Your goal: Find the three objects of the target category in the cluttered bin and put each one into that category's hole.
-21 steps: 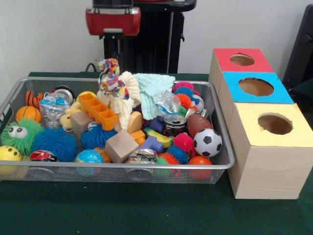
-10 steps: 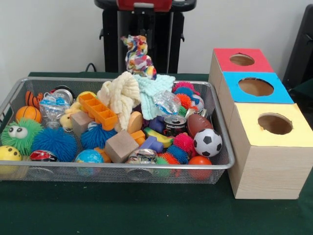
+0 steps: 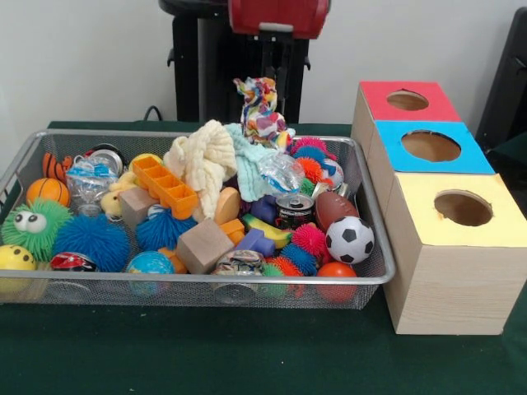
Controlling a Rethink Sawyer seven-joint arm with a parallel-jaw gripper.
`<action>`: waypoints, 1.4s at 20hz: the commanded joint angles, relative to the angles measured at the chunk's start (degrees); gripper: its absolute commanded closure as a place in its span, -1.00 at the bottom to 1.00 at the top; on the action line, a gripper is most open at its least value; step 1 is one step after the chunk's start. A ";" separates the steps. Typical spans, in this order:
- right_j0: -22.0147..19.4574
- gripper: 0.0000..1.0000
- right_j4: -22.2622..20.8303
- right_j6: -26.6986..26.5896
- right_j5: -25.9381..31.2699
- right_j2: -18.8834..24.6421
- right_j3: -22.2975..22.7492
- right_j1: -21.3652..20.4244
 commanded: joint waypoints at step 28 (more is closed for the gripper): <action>19.85 1.00 14.47 19.61 9.87 -11.43 -16.15 15.45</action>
